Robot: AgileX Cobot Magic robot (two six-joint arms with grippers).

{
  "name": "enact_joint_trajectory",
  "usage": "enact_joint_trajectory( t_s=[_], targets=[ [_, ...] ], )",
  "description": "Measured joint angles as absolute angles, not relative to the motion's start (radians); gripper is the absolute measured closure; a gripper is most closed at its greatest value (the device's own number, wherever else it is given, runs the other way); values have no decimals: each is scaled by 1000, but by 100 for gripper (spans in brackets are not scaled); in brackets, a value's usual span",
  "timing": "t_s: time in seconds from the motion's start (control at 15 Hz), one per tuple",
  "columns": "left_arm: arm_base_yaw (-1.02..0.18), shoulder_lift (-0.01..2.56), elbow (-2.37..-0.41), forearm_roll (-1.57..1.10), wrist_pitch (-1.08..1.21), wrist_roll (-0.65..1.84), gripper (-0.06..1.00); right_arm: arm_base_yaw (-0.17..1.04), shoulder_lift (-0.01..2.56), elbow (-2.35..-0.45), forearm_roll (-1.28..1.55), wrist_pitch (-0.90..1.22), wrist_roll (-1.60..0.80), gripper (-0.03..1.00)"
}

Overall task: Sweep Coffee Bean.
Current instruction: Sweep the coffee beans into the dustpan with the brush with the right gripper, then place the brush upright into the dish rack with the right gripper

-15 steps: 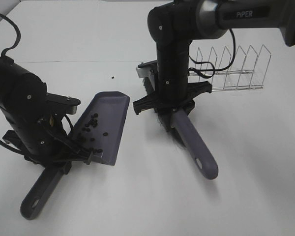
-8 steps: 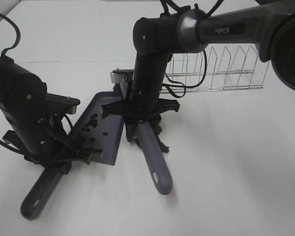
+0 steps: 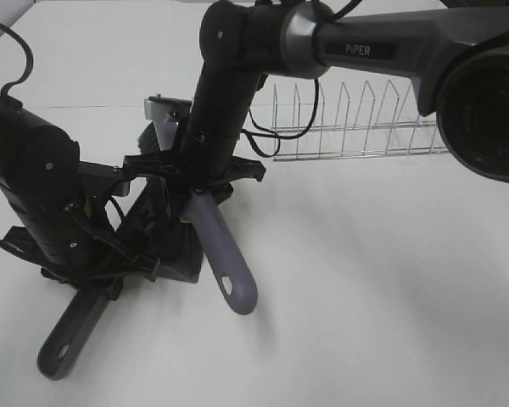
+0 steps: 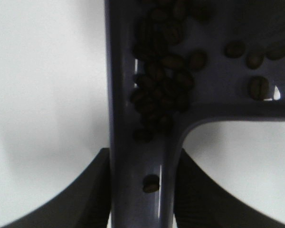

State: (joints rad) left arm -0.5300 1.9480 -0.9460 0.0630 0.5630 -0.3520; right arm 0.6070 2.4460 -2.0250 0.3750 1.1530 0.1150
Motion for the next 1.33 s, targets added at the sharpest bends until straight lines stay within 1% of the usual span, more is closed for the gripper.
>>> enact_joint_trajectory(
  t_s=[0.2,0.33,0.87,0.93,1.07,1.2,1.33],
  targets=[
    [-530,1948,-946,63,562,-349,63,607,2438,-2057,234,1218,137,69],
    [-530,1948,-946,63,562,-349,63,607,2433,-2064,142,1222,146,69],
    [-530,1948,-946,63,562,-346,63,607,2298,-2054,52,1221,149,69],
    [-530,1948,-946,63,561,-346,63,602,2266,-2019,50,1219,149,69],
    [-530,1948,-946,63,561,-345,63,569,2201,-1892,53,1221,149,69],
    [-530,1948,-946,63,559,-334,63,500,2135,-1758,52,1224,149,69],
    [-530,1948,-946,63,557,-324,63,438,2088,-1675,51,1224,149,69]
  ],
)
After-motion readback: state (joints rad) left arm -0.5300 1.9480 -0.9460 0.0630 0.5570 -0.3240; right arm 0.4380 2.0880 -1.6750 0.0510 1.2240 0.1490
